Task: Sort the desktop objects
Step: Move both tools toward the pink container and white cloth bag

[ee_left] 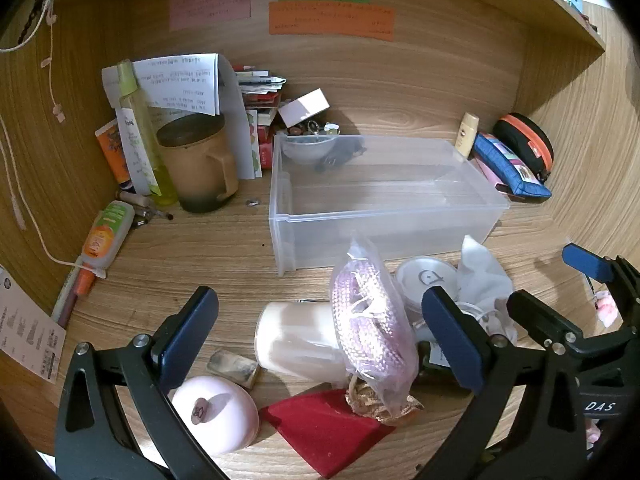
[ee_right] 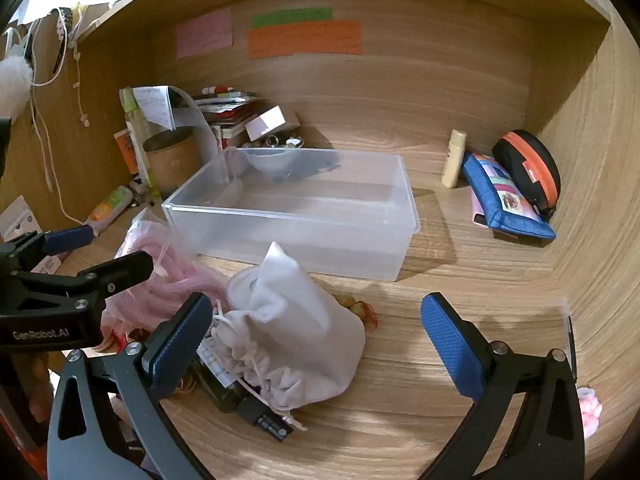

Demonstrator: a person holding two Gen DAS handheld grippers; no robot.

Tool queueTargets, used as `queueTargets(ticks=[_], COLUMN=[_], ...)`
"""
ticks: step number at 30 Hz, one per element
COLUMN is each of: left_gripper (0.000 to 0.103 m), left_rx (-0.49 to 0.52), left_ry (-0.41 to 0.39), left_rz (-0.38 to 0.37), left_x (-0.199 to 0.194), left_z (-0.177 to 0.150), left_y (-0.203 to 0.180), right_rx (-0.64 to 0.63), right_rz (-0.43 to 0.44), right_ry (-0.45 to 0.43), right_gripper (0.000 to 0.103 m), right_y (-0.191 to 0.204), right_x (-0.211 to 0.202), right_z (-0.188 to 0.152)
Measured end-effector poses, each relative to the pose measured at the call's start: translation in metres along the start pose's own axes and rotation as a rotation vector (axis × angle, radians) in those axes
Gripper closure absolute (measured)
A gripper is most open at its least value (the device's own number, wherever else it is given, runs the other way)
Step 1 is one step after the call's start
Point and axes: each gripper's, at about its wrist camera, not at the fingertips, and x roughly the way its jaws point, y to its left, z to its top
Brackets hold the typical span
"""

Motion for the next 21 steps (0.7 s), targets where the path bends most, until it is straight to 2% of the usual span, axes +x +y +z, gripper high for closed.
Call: queueTargets(ticks=[21], left_gripper=[0.0], left_rx=[0.001], left_ry=[-0.015], left_rz=[0.014], left_x=[-0.0018], left_z=[-0.004], left_y=[-0.0003], right_rx=[0.002], right_rz=[0.009], right_ry=[0.01], right_gripper=[0.0], right_y=[-0.0001], right_x=[0.001], right_z=[-0.0007])
